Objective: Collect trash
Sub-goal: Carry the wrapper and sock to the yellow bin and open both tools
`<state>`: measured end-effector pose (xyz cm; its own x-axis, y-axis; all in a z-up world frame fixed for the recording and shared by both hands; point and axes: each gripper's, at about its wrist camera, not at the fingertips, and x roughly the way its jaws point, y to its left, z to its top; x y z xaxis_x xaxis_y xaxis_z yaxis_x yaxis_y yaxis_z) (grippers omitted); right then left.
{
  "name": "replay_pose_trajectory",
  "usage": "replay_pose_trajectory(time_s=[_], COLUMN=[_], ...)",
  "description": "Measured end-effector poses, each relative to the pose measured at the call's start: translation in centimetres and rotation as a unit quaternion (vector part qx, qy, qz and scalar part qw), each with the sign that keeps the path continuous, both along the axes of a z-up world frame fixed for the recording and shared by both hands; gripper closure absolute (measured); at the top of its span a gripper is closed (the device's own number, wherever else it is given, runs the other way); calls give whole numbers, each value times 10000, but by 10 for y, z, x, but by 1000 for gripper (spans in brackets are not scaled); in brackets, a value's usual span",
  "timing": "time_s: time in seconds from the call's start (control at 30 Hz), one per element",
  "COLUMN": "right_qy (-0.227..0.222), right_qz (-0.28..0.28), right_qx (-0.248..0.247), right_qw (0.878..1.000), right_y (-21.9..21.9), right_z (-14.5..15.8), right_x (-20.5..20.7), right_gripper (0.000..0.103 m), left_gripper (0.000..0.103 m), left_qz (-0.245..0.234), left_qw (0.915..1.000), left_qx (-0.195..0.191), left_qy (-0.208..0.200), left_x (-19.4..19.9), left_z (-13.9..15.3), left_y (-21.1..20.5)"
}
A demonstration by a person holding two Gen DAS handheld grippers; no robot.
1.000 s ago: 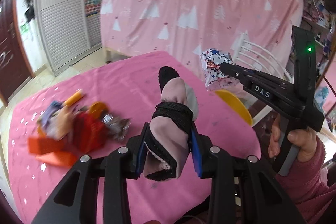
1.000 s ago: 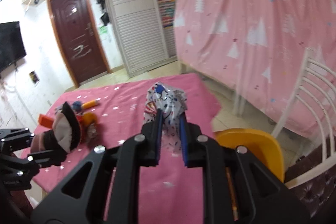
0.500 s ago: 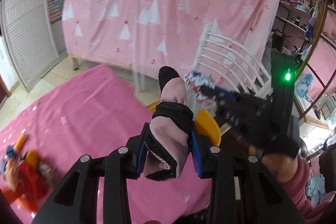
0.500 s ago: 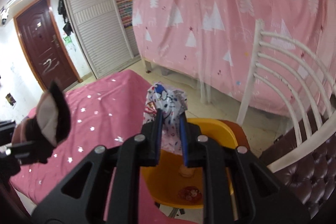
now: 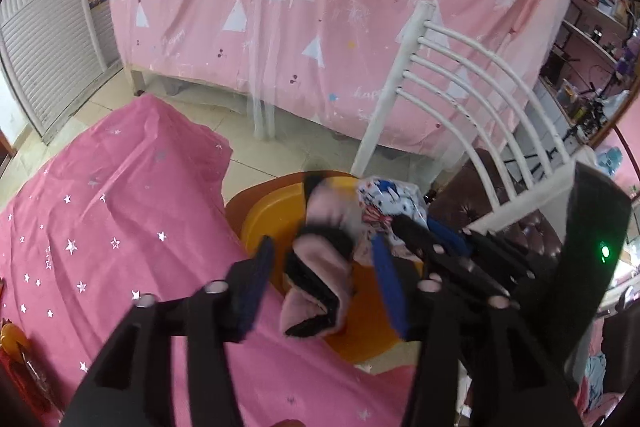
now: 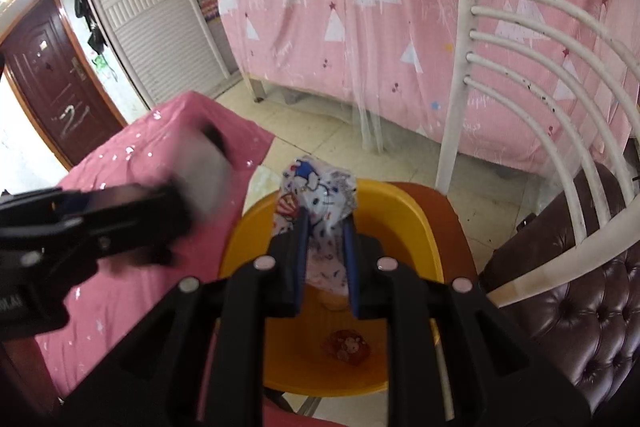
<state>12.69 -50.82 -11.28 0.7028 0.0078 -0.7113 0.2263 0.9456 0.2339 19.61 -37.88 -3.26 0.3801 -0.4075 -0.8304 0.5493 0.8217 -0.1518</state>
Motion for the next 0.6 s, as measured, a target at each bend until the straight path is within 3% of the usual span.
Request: replay_pose_trajectory(time_s=[0.07, 0.17, 0.2, 0.27, 0.43, 0.6], right_qy=[44, 50, 54, 47, -78, -206], right_qz=[-26, -19, -7, 4, 182, 369], right_qx=[11, 132, 138, 106, 68, -98], right_qw=[10000, 9999, 9999, 9999, 9998, 9991], right_y=[-2, -4, -4, -1, 14, 32], right_z=[-3, -5, -5, -5, 2, 14], right_x=[2, 2, 3, 3, 1, -2], right_gripper=[86, 82, 78, 55, 54, 44], left_gripper=[40, 40, 40, 39, 39, 38], left_qz=[48, 138, 200, 280, 376, 373], left_qw=[10000, 9999, 9997, 9994, 9985, 9977], left_qx=[-31, -60, -87, -165, -348, -443], left_qy=[28, -49, -50, -70, -202, -343], left_x=[3, 3, 3, 1, -8, -19], left_z=[0, 3, 5, 10, 26, 42], left_y=[1, 6, 10, 17, 33, 46])
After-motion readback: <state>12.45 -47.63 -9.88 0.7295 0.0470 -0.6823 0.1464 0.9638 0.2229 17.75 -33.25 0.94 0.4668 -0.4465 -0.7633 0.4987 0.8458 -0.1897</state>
